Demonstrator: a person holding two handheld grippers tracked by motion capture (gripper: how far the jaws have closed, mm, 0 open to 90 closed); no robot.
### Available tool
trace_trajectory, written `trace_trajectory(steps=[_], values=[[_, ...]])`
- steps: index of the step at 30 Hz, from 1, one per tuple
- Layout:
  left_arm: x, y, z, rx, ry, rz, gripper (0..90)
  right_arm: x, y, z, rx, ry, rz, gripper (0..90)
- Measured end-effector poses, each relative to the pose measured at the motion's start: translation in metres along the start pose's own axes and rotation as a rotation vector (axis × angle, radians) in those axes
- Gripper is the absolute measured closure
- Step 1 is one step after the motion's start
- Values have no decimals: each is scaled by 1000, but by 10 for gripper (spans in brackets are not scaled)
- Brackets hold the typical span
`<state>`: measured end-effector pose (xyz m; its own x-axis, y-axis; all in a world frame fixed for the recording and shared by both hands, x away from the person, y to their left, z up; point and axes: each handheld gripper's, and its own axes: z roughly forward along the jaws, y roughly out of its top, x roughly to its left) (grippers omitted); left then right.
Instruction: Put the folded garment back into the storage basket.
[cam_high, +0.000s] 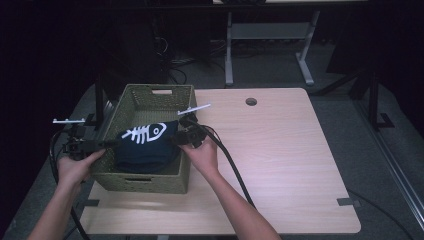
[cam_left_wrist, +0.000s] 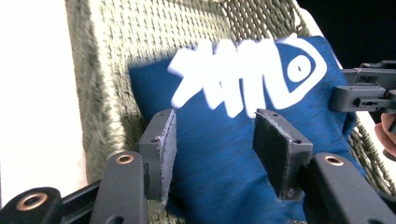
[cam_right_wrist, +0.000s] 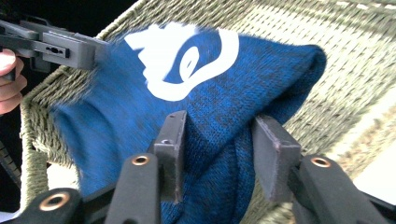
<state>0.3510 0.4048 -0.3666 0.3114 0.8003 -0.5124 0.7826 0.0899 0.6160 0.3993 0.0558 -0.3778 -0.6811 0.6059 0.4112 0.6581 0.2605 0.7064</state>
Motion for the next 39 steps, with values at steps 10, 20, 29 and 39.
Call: trace_trajectory(steps=[10, 20, 29, 39], values=[[-11, 2, 2, -22, -21, 30, 492, 1, 9, -21, -9, -21, -45, 511], [-31, 6, 2, -46, -69, 66, 481, -11, 8, -54, -84, 32, -17, 494], [-51, 8, 7, -64, -109, 98, 469, -23, 3, -77, -112, 49, -2, 467], [-75, 8, 19, -65, -149, 147, 426, -37, -8, -102, -138, 48, 11, 445]])
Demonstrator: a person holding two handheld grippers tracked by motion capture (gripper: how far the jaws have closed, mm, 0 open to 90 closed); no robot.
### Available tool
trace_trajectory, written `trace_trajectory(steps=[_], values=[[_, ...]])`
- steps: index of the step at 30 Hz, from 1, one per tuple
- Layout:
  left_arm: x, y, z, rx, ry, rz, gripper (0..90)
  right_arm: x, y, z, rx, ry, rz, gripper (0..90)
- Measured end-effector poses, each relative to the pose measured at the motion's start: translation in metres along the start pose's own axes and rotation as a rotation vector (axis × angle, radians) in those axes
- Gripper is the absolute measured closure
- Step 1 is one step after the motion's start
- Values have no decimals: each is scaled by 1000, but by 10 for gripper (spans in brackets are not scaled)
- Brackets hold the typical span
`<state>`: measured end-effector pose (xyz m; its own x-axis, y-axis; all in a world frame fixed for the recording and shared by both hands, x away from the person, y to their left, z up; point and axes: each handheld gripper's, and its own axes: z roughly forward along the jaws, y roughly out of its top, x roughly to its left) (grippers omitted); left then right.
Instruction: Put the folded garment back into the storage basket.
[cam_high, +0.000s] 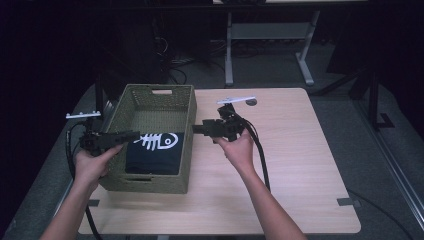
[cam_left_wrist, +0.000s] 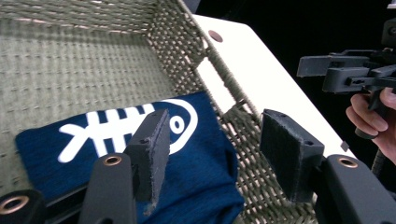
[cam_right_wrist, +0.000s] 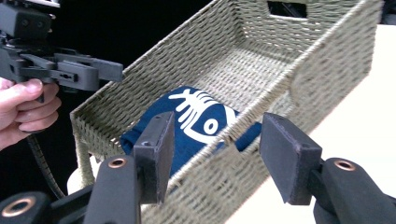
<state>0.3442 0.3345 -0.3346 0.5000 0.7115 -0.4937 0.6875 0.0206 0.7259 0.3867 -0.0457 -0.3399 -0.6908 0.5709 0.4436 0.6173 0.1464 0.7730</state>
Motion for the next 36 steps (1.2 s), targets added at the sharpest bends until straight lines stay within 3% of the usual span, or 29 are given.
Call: trace_trajectory(steps=[15, 25, 36], values=[[-28, 3, 23, 17, -58, 38, 383, -14, -10, -38, -35, -25, 12, 410], [-47, 3, 42, 40, -94, 67, 353, -30, -21, -65, -66, -45, 31, 374], [-66, 2, 59, 55, -114, 94, 318, -43, -31, -88, -90, -55, 40, 365]])
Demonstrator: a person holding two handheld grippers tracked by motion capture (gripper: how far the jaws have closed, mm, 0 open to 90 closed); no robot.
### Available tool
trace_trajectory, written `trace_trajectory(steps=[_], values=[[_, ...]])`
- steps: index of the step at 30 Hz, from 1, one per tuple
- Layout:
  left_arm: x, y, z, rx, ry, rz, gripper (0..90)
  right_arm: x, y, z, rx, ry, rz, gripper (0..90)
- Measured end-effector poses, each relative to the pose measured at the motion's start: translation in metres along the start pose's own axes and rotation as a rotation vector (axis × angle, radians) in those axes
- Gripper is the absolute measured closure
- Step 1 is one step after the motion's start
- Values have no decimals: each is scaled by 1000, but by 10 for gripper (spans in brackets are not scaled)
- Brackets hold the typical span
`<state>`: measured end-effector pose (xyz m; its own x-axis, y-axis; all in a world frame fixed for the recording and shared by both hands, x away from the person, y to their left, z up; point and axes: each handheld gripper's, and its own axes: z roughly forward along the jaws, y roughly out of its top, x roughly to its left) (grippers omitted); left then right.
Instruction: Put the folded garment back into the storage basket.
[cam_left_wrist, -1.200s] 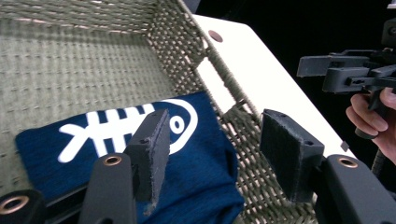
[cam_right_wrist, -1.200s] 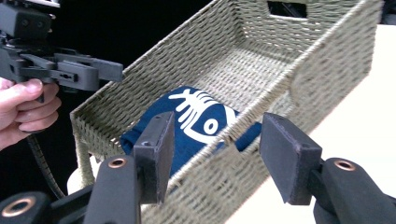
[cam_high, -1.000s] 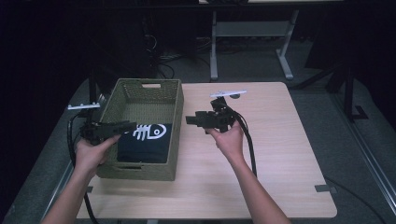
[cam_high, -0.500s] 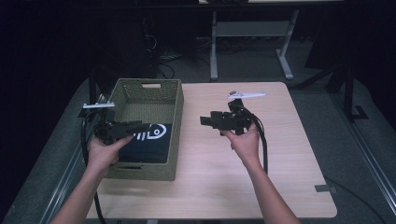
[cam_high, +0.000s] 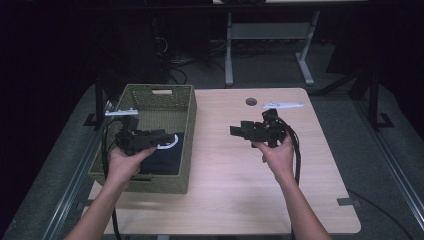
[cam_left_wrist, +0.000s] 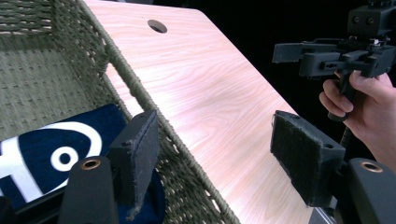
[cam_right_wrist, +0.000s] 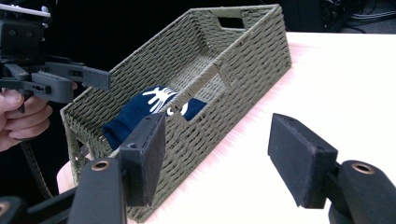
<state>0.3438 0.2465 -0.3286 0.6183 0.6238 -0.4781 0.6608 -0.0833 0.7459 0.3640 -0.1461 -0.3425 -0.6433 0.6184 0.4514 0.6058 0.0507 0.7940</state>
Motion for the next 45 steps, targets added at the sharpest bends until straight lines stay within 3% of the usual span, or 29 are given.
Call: trace_trajectory(steps=[16, 28, 45], values=[[-27, 2, 28, 22, -13, 30, 282, -24, -19, -37, -23, -25, 19, 335], [-49, 2, 50, 33, -48, 54, 268, -39, -36, -61, -36, -43, 40, 328], [-75, -10, 79, 62, -93, 94, 257, -54, -60, -90, -39, -92, 69, 326]])
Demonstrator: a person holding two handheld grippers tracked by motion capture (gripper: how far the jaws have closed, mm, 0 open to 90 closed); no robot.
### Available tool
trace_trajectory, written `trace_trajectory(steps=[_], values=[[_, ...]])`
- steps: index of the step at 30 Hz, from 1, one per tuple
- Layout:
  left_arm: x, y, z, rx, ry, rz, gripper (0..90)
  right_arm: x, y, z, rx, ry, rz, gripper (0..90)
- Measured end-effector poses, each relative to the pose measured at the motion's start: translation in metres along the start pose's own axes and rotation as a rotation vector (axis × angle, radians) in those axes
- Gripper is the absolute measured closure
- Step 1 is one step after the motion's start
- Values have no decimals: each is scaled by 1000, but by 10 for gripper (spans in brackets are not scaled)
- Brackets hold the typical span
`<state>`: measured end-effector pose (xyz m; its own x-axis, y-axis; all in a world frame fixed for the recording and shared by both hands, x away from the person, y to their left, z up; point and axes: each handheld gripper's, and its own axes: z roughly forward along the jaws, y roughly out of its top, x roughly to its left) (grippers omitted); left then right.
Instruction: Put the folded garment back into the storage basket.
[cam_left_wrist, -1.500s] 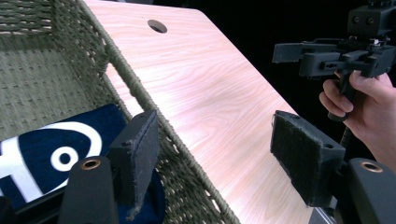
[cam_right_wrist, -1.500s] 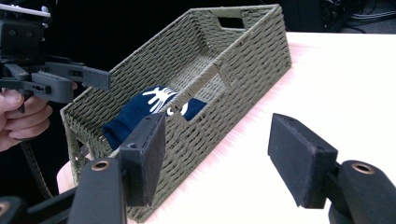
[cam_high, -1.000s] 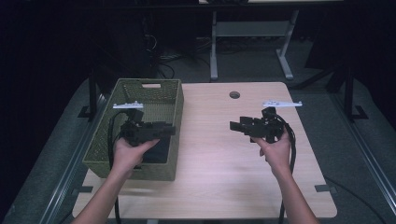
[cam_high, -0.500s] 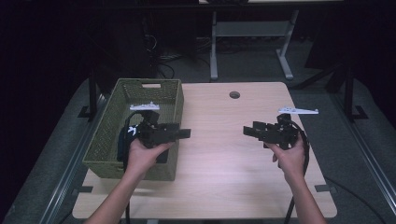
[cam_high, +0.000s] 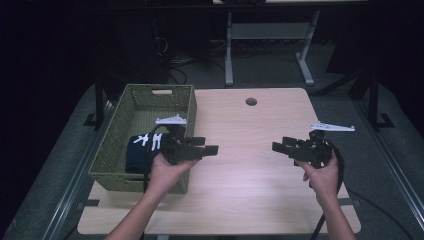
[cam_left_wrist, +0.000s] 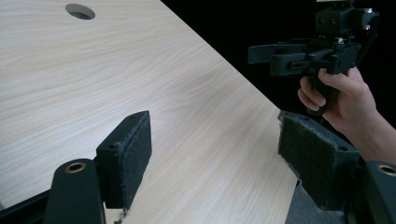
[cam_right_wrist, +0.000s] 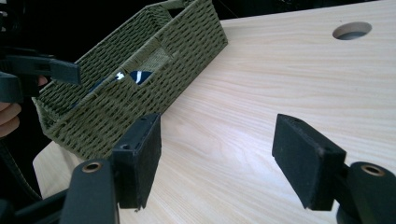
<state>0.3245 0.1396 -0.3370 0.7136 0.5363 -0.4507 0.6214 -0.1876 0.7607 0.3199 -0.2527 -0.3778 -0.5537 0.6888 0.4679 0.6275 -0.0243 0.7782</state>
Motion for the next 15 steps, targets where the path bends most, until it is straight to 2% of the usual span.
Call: trace_trajectory(steps=[9, 12, 15], values=[[-11, -10, 16, 24, -31, 13, 257, -10, -13, -10, 7, -19, 15, 327], [-16, -14, 20, 26, -31, 25, 257, -14, -18, -15, 5, -30, 19, 327], [-22, -21, 22, 20, -51, 31, 257, -18, -22, -20, 1, -48, 23, 328]])
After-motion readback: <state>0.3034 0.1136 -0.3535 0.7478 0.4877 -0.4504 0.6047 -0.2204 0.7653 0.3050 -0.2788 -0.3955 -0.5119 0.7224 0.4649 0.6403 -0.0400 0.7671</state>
